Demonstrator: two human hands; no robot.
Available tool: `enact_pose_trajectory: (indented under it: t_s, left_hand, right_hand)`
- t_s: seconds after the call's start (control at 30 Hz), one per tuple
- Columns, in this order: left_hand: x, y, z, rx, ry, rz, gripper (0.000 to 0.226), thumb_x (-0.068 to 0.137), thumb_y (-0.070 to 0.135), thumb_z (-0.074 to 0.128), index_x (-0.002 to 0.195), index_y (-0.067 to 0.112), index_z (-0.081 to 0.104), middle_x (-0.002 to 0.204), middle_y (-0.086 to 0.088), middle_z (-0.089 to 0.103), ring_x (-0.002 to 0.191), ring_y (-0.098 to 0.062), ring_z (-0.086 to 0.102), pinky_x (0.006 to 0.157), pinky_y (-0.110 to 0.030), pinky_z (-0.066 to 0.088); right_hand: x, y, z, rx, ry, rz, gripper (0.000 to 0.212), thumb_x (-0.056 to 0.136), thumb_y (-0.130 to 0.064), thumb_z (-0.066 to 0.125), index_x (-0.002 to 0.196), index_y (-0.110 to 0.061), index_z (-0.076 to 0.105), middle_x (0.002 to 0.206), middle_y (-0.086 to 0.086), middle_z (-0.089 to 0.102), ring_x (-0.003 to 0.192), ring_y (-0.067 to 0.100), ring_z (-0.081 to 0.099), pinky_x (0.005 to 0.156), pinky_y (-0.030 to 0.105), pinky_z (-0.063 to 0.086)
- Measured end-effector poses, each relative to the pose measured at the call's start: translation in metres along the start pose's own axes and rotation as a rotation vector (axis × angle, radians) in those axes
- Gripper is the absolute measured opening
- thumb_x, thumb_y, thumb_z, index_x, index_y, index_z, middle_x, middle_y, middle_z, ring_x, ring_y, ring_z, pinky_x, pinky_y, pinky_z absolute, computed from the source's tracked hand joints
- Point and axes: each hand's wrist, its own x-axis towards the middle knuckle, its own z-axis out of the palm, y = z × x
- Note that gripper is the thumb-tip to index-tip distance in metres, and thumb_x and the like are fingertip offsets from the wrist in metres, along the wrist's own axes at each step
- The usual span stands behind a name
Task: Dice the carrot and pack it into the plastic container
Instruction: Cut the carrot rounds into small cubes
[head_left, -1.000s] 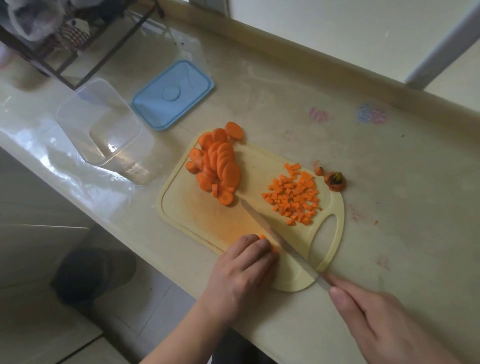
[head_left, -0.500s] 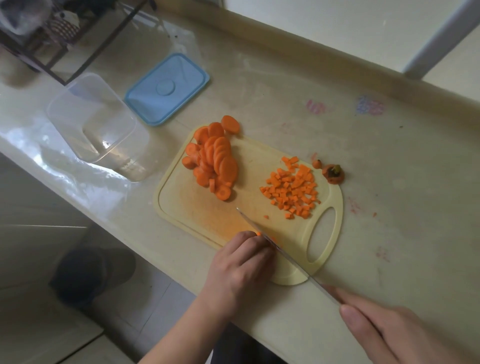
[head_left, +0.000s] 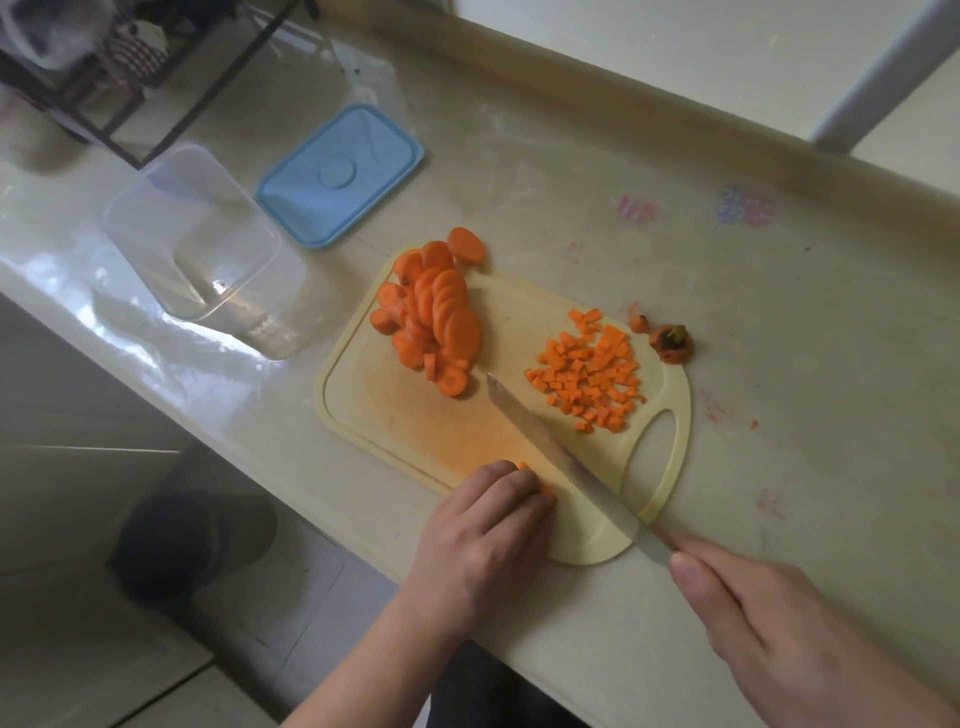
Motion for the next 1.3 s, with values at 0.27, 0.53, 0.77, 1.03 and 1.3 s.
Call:
enact_pose_trajectory:
  t_s: [0.27, 0.53, 0.77, 1.03, 1.3]
  left_hand:
    - [-0.004, -0.003, -0.001, -0.039, -0.010, 0.028, 0.014, 0.094, 0.002, 0.067, 0.101, -0.007, 0.075, 0.111, -0.020, 0.070, 0.101, -0.037, 0.066, 0.085, -0.043, 0.054]
    - [-0.004, -0.002, -0.001, -0.065, -0.013, -0.006, 0.013, 0.090, 0.002, 0.073, 0.101, -0.004, 0.076, 0.112, -0.014, 0.071, 0.105, -0.033, 0.066, 0.084, -0.040, 0.055]
    - [-0.006, -0.004, -0.003, -0.069, -0.036, -0.023, 0.020, 0.081, -0.007, 0.080, 0.100, -0.004, 0.077, 0.112, -0.013, 0.072, 0.103, -0.033, 0.067, 0.084, -0.039, 0.055]
    - [-0.005, -0.004, -0.003, -0.060, -0.025, -0.022, 0.024, 0.079, -0.005, 0.083, 0.102, -0.002, 0.077, 0.111, -0.012, 0.072, 0.101, -0.030, 0.067, 0.085, -0.036, 0.056]
    - [-0.005, -0.002, -0.002, -0.020, -0.007, -0.007, 0.013, 0.083, -0.002, 0.079, 0.095, -0.003, 0.075, 0.097, -0.014, 0.068, 0.092, -0.031, 0.063, 0.083, -0.035, 0.053]
  right_hand:
    - [-0.017, 0.000, 0.005, -0.128, -0.024, -0.039, 0.046, 0.079, -0.078, 0.018, 0.116, -0.073, 0.044, 0.114, -0.055, 0.045, 0.115, -0.031, 0.036, 0.090, -0.006, 0.027]
    - [-0.027, 0.009, 0.008, -0.207, 0.056, 0.028, 0.062, 0.069, -0.090, 0.005, 0.118, -0.075, 0.040, 0.124, -0.044, 0.049, 0.128, -0.023, 0.030, 0.104, 0.005, 0.025]
    - [-0.030, 0.008, 0.013, -0.158, 0.125, 0.077, 0.063, 0.065, -0.096, 0.013, 0.109, -0.072, 0.051, 0.113, -0.048, 0.053, 0.120, -0.029, 0.031, 0.092, -0.010, 0.019]
    - [-0.017, 0.009, 0.010, -0.324, 0.011, -0.035, 0.048, 0.083, -0.075, 0.010, 0.122, -0.072, 0.038, 0.121, -0.048, 0.047, 0.125, -0.024, 0.030, 0.096, -0.007, 0.016]
    - [0.001, -0.005, -0.001, -0.087, -0.037, -0.047, 0.026, 0.084, -0.069, 0.023, 0.083, -0.071, 0.049, 0.062, -0.038, 0.054, 0.063, -0.015, 0.055, 0.059, -0.001, 0.035]
